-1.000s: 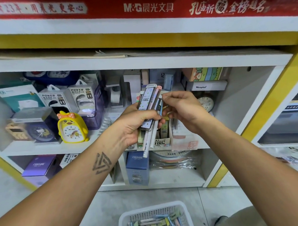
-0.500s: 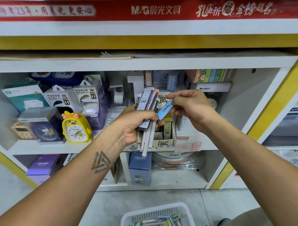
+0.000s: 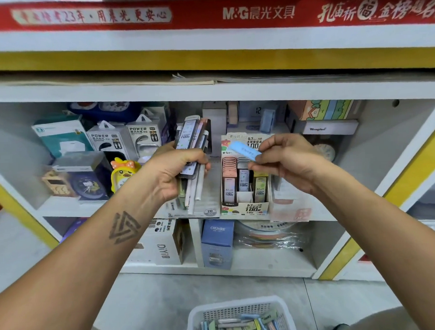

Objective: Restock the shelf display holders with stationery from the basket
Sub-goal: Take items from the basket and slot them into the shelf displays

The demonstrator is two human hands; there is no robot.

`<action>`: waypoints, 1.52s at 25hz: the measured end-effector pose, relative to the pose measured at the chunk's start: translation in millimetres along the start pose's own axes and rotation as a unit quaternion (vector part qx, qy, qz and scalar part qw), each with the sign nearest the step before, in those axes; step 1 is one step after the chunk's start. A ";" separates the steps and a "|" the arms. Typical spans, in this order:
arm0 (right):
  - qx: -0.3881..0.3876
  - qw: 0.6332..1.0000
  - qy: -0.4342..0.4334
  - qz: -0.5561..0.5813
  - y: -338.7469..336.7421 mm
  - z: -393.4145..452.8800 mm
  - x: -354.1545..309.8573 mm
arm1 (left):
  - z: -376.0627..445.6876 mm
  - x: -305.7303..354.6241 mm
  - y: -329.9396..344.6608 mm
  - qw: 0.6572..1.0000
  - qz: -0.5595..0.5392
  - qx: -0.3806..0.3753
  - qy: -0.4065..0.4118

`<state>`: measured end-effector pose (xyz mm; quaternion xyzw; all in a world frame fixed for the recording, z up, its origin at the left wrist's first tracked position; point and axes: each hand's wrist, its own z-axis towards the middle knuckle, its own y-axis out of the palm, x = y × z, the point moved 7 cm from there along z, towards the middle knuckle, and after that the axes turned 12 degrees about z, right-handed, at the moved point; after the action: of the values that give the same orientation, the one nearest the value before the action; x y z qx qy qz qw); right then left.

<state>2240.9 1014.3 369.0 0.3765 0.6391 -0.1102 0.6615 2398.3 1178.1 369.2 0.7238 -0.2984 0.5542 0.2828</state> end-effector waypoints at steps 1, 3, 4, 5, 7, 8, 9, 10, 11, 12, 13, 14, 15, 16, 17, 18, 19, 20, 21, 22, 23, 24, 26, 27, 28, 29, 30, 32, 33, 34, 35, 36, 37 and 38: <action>-0.021 1.000 0.019 0.011 8.0 -0.2 5.0 | -1.8 -1.4 -4.4 1.000 -0.004 0.007 -0.005; -0.056 0.998 0.032 -0.002 27.0 -0.6 13.1 | -5.3 -4.7 -10.2 1.000 -0.013 0.015 -0.013; -0.069 0.997 0.033 -0.012 36.7 -0.3 16.8 | -6.7 -5.6 -12.6 1.000 -0.020 0.018 -0.013; -0.082 0.996 0.033 -0.028 45.1 -0.1 19.7 | -7.0 -6.3 -14.2 0.999 -0.027 0.020 -0.013; -0.114 0.989 0.019 -0.093 62.1 -0.4 23.5 | -7.7 -5.2 -17.9 0.999 -0.031 0.026 -0.009; -0.131 0.983 0.008 -0.131 70.7 -0.9 25.9 | -8.9 -3.5 -20.4 0.999 -0.024 0.031 -0.003; -0.146 0.976 0.000 -0.164 79.0 -1.0 29.9 | -10.0 -1.6 -22.9 0.999 -0.014 0.038 0.004; -0.158 0.969 -0.005 -0.187 86.3 -0.5 35.0 | -11.3 -0.3 -25.6 0.999 -0.003 0.046 0.009; -0.165 0.965 -0.008 -0.206 92.4 0.0 40.2 | -12.6 0.7 -28.2 0.999 0.004 0.052 0.012; -0.162 0.962 -0.015 -0.221 97.0 1.9 43.5 | -13.8 1.4 -31.0 0.998 0.008 0.057 0.012; -0.150 0.961 -0.028 -0.232 99.9 5.5 44.2 | -14.2 2.6 -35.6 0.998 0.008 0.063 0.011; -0.133 0.962 -0.044 -0.234 100.2 10.1 42.0 | -14.5 4.5 -41.1 0.998 0.006 0.069 0.010; -0.109 0.968 -0.059 -0.220 98.7 15.0 37.9 | -14.2 7.1 -48.0 0.997 0.004 0.078 0.008; -0.084 0.973 -0.073 -0.204 96.4 20.6 33.3 | -14.0 9.8 -56.5 0.996 -0.001 0.087 0.007; -0.063 0.972 -0.092 -0.205 93.8 25.8 28.3 | -13.4 11.9 -65.4 0.995 -0.008 0.098 0.006; -0.047 0.967 -0.113 -0.223 92.2 29.9 23.8 | -12.9 13.6 -74.1 0.994 -0.019 0.109 0.006; -0.037 0.959 -0.133 -0.247 92.5 33.1 21.2 | -12.8 14.4 -82.1 0.992 -0.028 0.121 0.007; -0.033 0.953 -0.145 -0.263 94.1 35.6 20.7 | -13.7 13.9 -89.4 0.991 -0.031 0.130 0.007; -0.032 0.952 -0.150 -0.263 95.9 37.5 22.0 | -14.7 12.0 -94.2 0.991 -0.028 0.134 0.002; -0.039 0.957 -0.148 -0.247 97.8 38.7 24.4 | -15.8 9.5 -97.1 0.991 -0.020 0.135 -0.005; -0.051 0.963 -0.141 -0.226 100.4 39.5 28.0 | -16.7 7.1 -99.9 0.991 -0.012 0.135 -0.011; -0.062 0.968 -0.132 -0.205 103.3 40.7 32.4 | -17.8 5.4 -103.1 0.991 -0.004 0.134 -0.015; -0.068 0.974 -0.117 -0.180 102.9 43.0 36.9 | -17.3 2.5 -105.5 0.991 0.005 0.128 -0.024; -0.069 0.975 -0.113 -0.176 102.4 44.0 37.8 | -16.5 1.6 -106.2 0.992 0.007 0.126 -0.027; -0.074 0.975 -0.110 -0.178 103.8 44.9 39.0 | -15.8 1.1 -107.9 0.992 0.007 0.124 -0.027; -0.084 0.973 -0.110 -0.187 105.5 44.5 39.4 | -14.7 0.8 -108.2 0.992 0.005 0.122 -0.026; -0.098 0.968 -0.112 -0.200 107.2 43.1 39.4 | -13.6 0.2 -107.6 0.992 0.003 0.120 -0.026; -0.127 0.958 -0.119 -0.229 109.7 37.8 38.2 | -11.9 -0.9 -104.4 0.993 0.000 0.113 -0.025; -0.135 0.952 -0.124 -0.245 109.7 35.0 36.6 | -11.5 -0.9 -101.8 0.994 -0.004 0.109 -0.023; -0.140 0.947 -0.130 -0.259 108.8 32.6 34.6 | -11.3 -0.4 -99.3 0.994 -0.009 0.104 -0.020; -0.142 0.942 -0.137 -0.271 106.9 30.3 31.9 | -10.9 0.3 -96.7 0.995 -0.013 0.101 -0.017; -0.142 0.939 -0.141 -0.281 104.9 28.1 29.7 | -10.3 0.8 -94.5 0.995 -0.014 0.099 -0.015; -0.140 0.937 -0.143 -0.287 102.6 26.2 27.6 | -10.0 1.1 -92.4 0.995 -0.013 0.099 -0.014; -0.138 0.936 -0.145 -0.291 100.2 24.6 25.7 | -9.8 1.3 -90.2 0.995 -0.011 0.098 -0.013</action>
<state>2326.6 1076.6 378.4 0.0588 0.6269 -0.2617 0.7315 2459.6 1244.9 365.6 0.7582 -0.2385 0.5684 0.2124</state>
